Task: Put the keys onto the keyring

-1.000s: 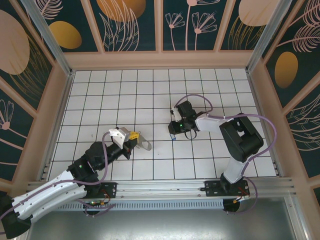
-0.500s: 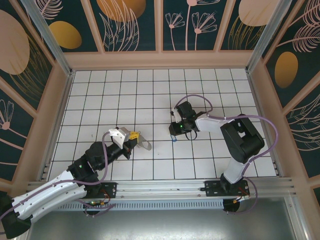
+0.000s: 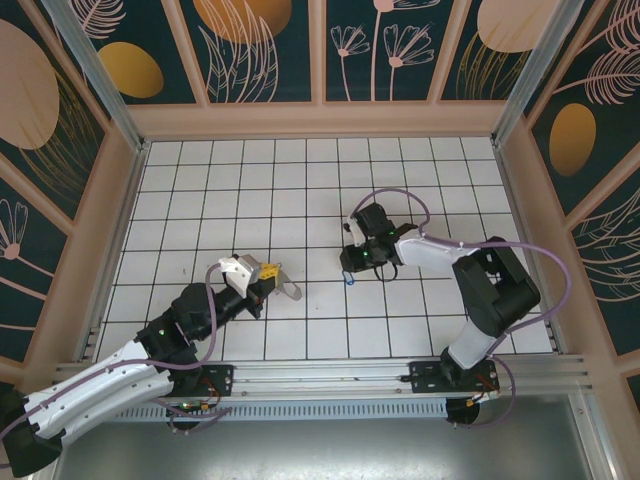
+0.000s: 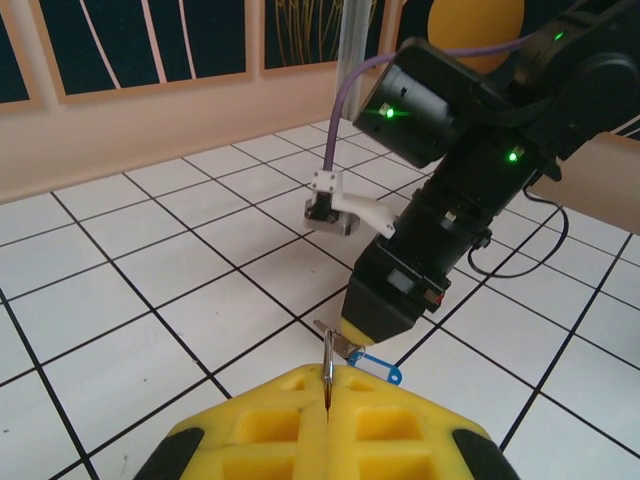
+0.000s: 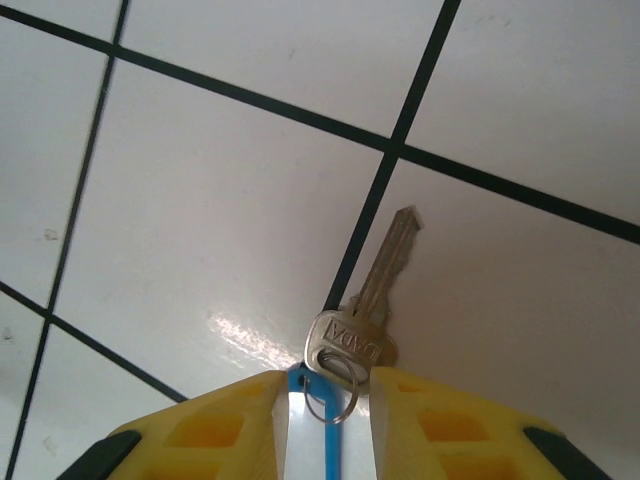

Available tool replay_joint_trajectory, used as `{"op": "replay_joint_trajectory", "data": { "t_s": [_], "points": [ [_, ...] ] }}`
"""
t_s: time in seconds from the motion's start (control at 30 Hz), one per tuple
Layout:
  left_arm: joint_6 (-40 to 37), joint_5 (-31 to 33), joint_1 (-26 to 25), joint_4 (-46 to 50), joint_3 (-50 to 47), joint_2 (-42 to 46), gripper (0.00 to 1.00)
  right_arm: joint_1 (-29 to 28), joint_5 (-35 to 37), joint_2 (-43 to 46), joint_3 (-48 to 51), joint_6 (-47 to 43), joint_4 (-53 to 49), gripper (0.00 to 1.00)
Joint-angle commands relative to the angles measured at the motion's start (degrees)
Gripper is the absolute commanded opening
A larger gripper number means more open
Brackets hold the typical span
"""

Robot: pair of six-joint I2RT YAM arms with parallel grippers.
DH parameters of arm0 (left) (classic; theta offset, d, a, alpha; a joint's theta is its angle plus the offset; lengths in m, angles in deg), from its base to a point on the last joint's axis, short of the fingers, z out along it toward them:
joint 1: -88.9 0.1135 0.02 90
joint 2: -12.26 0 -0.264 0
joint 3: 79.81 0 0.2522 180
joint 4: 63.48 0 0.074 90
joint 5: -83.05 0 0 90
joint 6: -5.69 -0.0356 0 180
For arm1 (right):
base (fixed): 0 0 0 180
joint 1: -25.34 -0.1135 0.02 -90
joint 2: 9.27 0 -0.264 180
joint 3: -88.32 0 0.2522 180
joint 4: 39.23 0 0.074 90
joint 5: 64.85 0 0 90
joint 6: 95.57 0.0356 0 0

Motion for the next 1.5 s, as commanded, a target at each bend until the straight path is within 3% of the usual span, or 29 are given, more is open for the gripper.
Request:
{"op": "replay_joint_trajectory", "data": {
  "t_s": [0.0, 0.17, 1.47],
  "points": [
    [-1.07, -0.56, 0.17, -3.41, 0.72, -0.11, 0.00, -0.20, 1.00, 2.56, 1.32, 0.22, -1.70, 0.28],
    [-1.25, -1.18, 0.14, -3.76, 0.85, -0.38, 0.00, -0.10, -1.54, 0.82, 1.88, 0.78, -1.10, 0.27],
    [-1.42, -1.30, 0.12, -4.90, -0.34, 1.55, 0.00, 0.29, -1.64, -4.49, -1.69, 0.56, -0.44, 0.26]
  ]
}}
